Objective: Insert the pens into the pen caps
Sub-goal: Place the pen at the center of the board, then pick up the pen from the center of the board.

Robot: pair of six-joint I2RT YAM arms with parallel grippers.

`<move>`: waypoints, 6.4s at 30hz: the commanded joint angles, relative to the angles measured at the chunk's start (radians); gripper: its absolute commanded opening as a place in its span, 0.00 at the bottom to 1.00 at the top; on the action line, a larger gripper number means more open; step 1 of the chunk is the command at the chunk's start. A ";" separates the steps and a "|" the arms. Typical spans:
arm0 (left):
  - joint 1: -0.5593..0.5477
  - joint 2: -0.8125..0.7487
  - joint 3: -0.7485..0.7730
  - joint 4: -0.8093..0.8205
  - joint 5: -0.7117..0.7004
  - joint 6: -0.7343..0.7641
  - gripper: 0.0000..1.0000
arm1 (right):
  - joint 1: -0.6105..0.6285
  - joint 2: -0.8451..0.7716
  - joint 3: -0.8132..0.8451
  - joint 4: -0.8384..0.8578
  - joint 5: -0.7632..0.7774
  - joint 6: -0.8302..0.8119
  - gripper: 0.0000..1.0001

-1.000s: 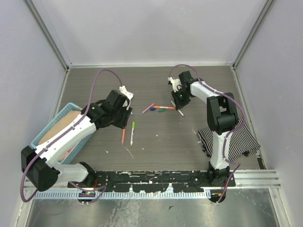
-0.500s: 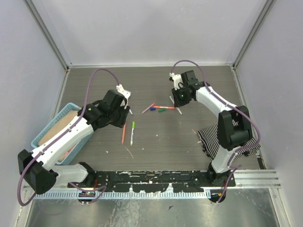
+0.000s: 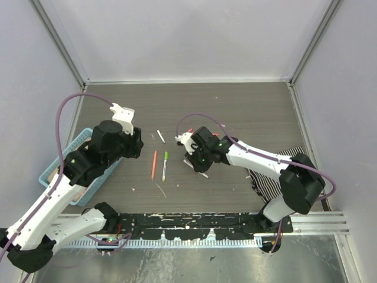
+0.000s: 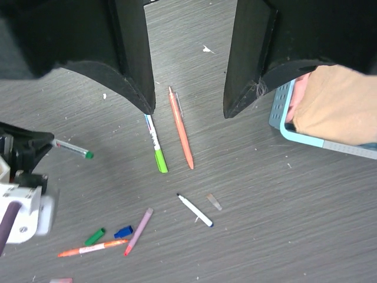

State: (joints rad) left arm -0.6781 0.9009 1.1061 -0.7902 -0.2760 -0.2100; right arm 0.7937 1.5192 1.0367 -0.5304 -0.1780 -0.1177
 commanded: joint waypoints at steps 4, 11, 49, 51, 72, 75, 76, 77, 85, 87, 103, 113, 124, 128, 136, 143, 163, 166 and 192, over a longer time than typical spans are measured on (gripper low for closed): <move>0.003 -0.080 -0.035 0.018 -0.041 -0.012 0.58 | 0.098 0.046 -0.019 -0.020 0.080 -0.036 0.14; 0.003 -0.093 -0.036 0.002 -0.026 -0.014 0.59 | 0.154 0.160 0.030 -0.055 0.100 -0.042 0.14; -0.350 0.417 0.020 0.209 0.260 0.173 0.64 | -0.324 -1.031 -0.193 0.121 0.026 0.487 0.66; -0.353 0.464 0.015 0.248 0.331 0.178 0.63 | -0.324 -1.070 -0.153 0.075 0.064 0.464 0.66; -0.391 0.763 0.033 0.281 0.402 0.368 0.74 | -0.323 -1.189 -0.023 -0.077 0.062 0.421 0.68; -0.390 0.786 0.031 0.288 0.394 0.383 0.75 | -0.324 -1.189 -0.019 -0.080 0.083 0.414 0.68; -0.390 0.794 0.031 0.291 0.392 0.388 0.75 | -0.324 -1.188 -0.017 -0.080 0.084 0.411 0.68; -0.390 0.801 0.032 0.294 0.389 0.391 0.75 | -0.324 -1.185 -0.016 -0.081 0.084 0.408 0.68; -0.390 0.866 0.046 0.312 0.355 0.413 0.71 | -0.324 -1.172 -0.025 -0.079 0.086 0.400 0.68; -0.390 0.871 0.043 0.323 0.343 0.418 0.71 | -0.324 -1.166 -0.025 -0.079 0.080 0.397 0.68; -0.390 0.918 0.060 0.310 0.306 0.454 0.55 | -0.324 -1.141 -0.053 -0.065 0.043 0.387 0.68; -0.390 0.931 0.058 0.310 0.298 0.433 0.38 | -0.324 -1.146 -0.048 -0.074 0.050 0.389 0.68; -0.391 0.892 0.010 0.329 0.183 0.307 0.23 | -0.323 -1.144 -0.042 -0.080 0.096 0.409 0.68; -0.390 0.881 0.001 0.313 0.101 0.229 0.23 | -0.323 -1.146 -0.039 -0.089 0.149 0.429 0.68; -0.390 0.863 -0.026 0.323 0.070 0.143 0.43 | -0.323 -1.136 -0.035 -0.112 0.210 0.451 0.68; -0.389 0.876 -0.042 0.333 0.067 0.141 0.42 | -0.324 -1.122 -0.040 -0.115 0.204 0.454 0.67; -0.389 0.773 -0.090 0.375 0.054 0.118 0.15 | -0.324 -1.106 -0.165 -0.094 0.347 0.721 0.68; -0.389 0.723 -0.109 0.392 0.083 0.092 0.13 | -0.323 -1.099 -0.208 -0.067 0.338 0.774 0.69; -0.389 0.420 -0.223 0.538 0.254 -0.228 0.12 | -0.272 -0.887 -0.536 0.436 0.120 1.040 0.67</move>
State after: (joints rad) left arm -1.0657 1.3487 0.9035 -0.3119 -0.0574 -0.3843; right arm 0.4816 0.6151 0.5125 -0.2630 -0.0509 0.8738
